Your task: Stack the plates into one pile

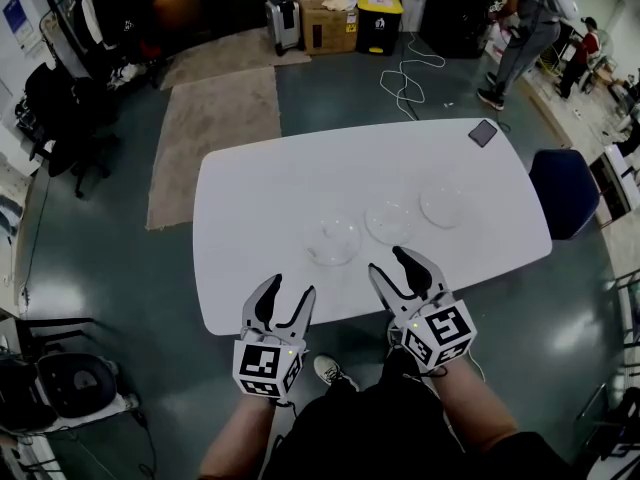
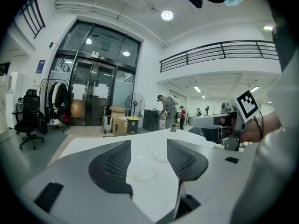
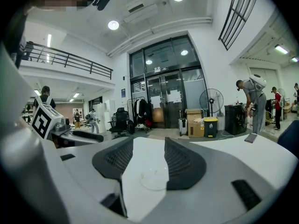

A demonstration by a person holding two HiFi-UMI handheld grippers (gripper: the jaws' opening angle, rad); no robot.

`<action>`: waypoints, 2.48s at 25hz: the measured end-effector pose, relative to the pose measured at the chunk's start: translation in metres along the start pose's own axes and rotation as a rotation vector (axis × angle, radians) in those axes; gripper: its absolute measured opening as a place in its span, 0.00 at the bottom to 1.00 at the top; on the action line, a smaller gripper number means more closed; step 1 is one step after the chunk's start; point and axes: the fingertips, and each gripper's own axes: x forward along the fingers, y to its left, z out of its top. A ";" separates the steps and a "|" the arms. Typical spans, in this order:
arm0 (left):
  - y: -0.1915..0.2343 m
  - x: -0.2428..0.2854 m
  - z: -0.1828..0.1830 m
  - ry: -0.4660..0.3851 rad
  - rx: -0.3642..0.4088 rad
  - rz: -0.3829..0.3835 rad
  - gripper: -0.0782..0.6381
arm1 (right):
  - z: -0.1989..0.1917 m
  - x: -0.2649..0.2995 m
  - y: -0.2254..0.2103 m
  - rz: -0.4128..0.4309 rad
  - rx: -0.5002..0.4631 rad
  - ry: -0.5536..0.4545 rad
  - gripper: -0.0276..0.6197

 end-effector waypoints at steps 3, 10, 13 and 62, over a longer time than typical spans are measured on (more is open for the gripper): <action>0.000 0.008 -0.001 0.004 -0.004 0.012 0.45 | -0.003 0.006 -0.006 0.017 0.001 0.008 0.37; -0.006 0.031 -0.003 0.022 -0.021 0.075 0.45 | -0.011 0.024 -0.035 0.085 0.019 0.033 0.37; -0.008 0.043 -0.001 0.031 -0.031 0.109 0.45 | -0.013 0.032 -0.046 0.125 0.020 0.049 0.37; 0.031 0.123 -0.086 0.199 -0.208 0.393 0.45 | -0.170 0.133 -0.069 0.481 -0.055 0.424 0.37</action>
